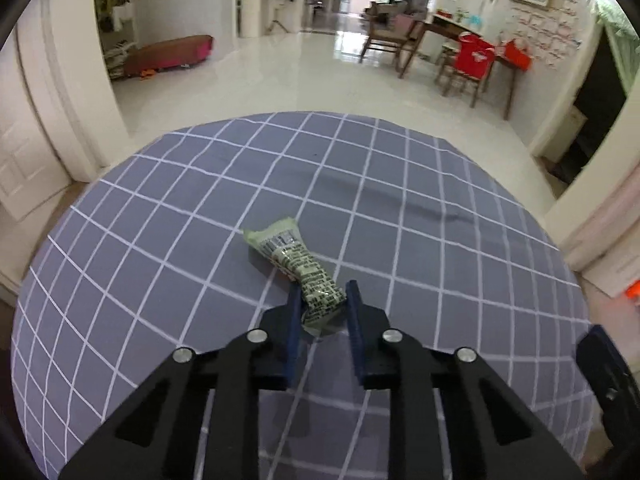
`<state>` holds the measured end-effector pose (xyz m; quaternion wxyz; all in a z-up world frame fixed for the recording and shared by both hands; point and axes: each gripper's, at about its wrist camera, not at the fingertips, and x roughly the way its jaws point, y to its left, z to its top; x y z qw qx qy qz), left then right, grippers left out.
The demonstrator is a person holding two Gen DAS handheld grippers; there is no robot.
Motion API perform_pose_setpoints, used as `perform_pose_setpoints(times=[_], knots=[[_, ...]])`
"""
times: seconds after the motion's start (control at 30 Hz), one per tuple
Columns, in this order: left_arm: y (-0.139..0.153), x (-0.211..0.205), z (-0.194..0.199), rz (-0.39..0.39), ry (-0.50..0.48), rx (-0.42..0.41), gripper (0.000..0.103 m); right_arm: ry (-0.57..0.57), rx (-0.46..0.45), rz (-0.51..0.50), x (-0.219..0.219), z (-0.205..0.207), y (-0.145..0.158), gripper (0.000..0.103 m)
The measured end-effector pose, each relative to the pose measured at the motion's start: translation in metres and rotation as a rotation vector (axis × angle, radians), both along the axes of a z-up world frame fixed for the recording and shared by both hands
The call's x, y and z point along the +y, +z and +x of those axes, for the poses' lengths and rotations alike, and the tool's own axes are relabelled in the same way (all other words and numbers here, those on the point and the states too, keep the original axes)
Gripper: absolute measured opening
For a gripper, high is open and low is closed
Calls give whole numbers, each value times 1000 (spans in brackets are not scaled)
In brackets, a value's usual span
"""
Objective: Collect trash
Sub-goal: 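Carry the green-white wrapper in the left tool over the blue bucket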
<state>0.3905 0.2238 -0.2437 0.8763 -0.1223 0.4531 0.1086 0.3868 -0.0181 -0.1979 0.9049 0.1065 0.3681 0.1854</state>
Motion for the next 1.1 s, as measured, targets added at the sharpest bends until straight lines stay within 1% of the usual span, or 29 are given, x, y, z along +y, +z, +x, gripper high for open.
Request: perform_pose_setpoints(times=[0.17, 0.3, 0.43, 0.53, 0.67, 0.83, 0.93, 0.97, 1.0, 1.07, 1.1], knots=[[11, 6, -40, -39, -31, -57, 19, 32, -2, -3, 15, -24, 3, 76], [24, 0, -77, -54, -62, -104, 19, 46, -16, 1, 20, -45, 13, 76], [45, -15, -112, -55, -97, -162, 19, 52, -38, 8, 17, -71, 28, 76], [62, -35, -133, -51, -130, -201, 19, 44, -59, 14, 5, -93, 39, 76], [85, -65, -162, -39, -193, -251, 19, 10, -85, 26, -27, -125, 46, 76], [106, -131, -186, 5, -313, -298, 19, -69, -106, 41, -82, -159, 50, 76], [109, -173, -196, 14, -394, -309, 19, -132, -114, 47, -123, -179, 48, 76], [110, -192, -199, 21, -425, -311, 19, -165, -116, 50, -144, -188, 47, 76], [110, -203, -200, 21, -448, -312, 19, -184, -118, 54, -155, -192, 45, 76], [108, -232, -203, 28, -503, -311, 19, -241, -124, 62, -191, -205, 41, 76], [105, -255, -204, 41, -542, -309, 19, -264, -126, 66, -206, -210, 39, 76]])
